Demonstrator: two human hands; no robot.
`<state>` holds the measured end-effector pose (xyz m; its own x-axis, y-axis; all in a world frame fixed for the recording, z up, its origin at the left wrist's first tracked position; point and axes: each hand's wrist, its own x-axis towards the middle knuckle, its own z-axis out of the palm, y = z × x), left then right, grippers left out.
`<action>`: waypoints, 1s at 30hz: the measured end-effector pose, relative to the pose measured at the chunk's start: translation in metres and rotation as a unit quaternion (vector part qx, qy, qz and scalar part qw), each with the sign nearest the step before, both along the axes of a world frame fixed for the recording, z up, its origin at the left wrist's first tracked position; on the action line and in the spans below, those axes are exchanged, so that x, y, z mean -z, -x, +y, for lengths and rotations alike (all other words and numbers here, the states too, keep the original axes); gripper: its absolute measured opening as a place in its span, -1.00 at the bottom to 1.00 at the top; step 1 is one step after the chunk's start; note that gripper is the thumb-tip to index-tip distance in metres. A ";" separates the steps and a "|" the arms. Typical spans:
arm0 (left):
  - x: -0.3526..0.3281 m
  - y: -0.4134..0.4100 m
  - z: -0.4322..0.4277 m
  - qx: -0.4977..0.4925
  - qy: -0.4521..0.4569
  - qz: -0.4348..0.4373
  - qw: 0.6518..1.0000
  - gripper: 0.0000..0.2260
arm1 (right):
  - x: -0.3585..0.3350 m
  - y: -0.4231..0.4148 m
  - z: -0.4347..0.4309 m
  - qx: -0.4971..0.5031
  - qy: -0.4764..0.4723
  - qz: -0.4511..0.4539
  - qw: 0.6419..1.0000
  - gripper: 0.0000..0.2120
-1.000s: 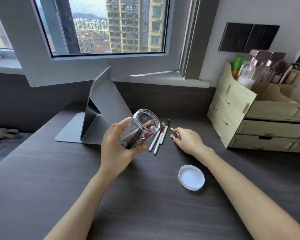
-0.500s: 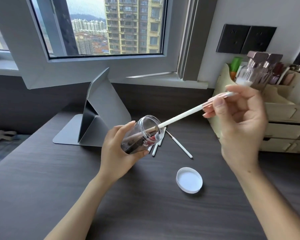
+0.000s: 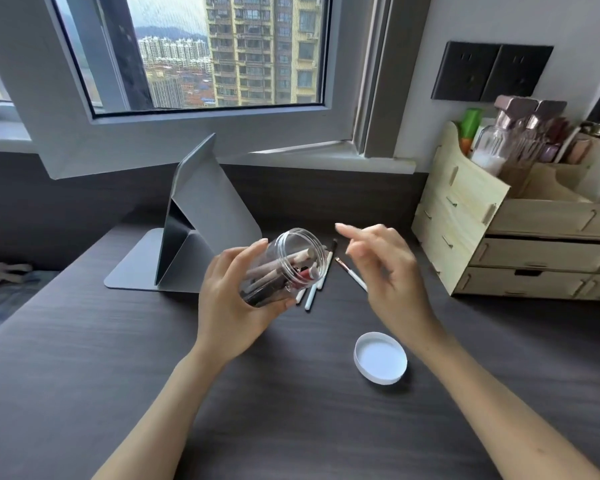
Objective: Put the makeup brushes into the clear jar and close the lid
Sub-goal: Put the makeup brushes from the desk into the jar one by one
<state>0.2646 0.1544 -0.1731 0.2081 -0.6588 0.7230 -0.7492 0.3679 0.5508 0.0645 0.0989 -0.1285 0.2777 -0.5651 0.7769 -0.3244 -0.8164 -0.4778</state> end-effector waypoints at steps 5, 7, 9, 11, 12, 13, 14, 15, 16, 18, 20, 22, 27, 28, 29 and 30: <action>0.001 -0.002 -0.002 -0.010 -0.004 0.022 1.000 -0.31 | 0.031 -0.002 -0.057 0.213 -0.151 0.211 0.942 -0.79; 0.001 -0.002 -0.003 -0.012 -0.003 0.018 1.000 -0.31 | 0.042 -0.008 -0.073 0.230 -0.209 0.305 0.901 -0.64; 0.002 -0.002 -0.002 -0.015 -0.005 0.012 1.000 -0.31 | 0.049 -0.014 -0.085 0.223 -0.255 0.317 0.886 -0.56; 0.003 -0.003 -0.003 -0.017 -0.005 0.007 1.000 -0.31 | 0.053 -0.019 -0.093 0.217 -0.288 0.308 0.880 -0.58; 0.003 -0.003 -0.004 -0.018 -0.005 0.005 1.000 -0.32 | 0.054 -0.021 -0.096 0.218 -0.300 0.309 0.876 -0.62; 0.003 -0.003 -0.004 -0.018 -0.003 0.004 1.000 -0.32 | 0.055 -0.021 -0.098 0.221 -0.307 0.314 0.871 -0.66; 0.003 -0.003 -0.004 -0.019 -0.001 0.003 1.000 -0.32 | 0.055 -0.020 -0.099 0.223 -0.308 0.321 0.867 -0.70; 0.004 -0.003 -0.004 -0.020 0.000 0.004 1.000 -0.32 | 0.053 -0.018 -0.098 0.224 -0.305 0.321 0.868 -0.75; 0.004 -0.003 -0.004 -0.021 0.001 0.006 1.000 -0.32 | 0.049 -0.015 -0.097 0.224 -0.297 0.306 0.876 -0.81; 0.004 -0.003 -0.004 -0.022 0.003 0.008 1.000 -0.32 | 0.036 -0.003 -0.092 0.215 -0.276 0.198 0.916 -0.86; 0.005 -0.004 -0.004 -0.020 0.006 0.007 1.000 -0.32 | 0.012 0.011 -0.080 0.165 -0.264 -0.010 0.950 -0.88; 0.005 -0.003 -0.004 -0.018 0.006 0.000 1.000 -0.32 | -0.016 0.025 -0.059 0.071 -0.232 -0.223 0.944 -0.88; 0.004 0.001 -0.001 -0.017 0.012 -0.010 1.000 -0.33 | -0.055 0.033 0.008 -0.111 -0.168 -0.350 0.915 -0.82; 0.004 0.002 -0.001 -0.011 0.021 -0.015 1.000 -0.34 | -0.055 0.028 0.018 -0.118 -0.160 -0.333 0.922 -0.79; 0.004 0.003 -0.001 -0.003 0.031 -0.020 0.999 -0.35 | -0.052 0.022 0.027 -0.119 -0.152 -0.309 0.931 -0.76; 0.005 0.003 -0.001 0.007 0.040 -0.022 0.999 -0.35 | -0.048 0.015 0.034 -0.119 -0.148 -0.282 0.941 -0.74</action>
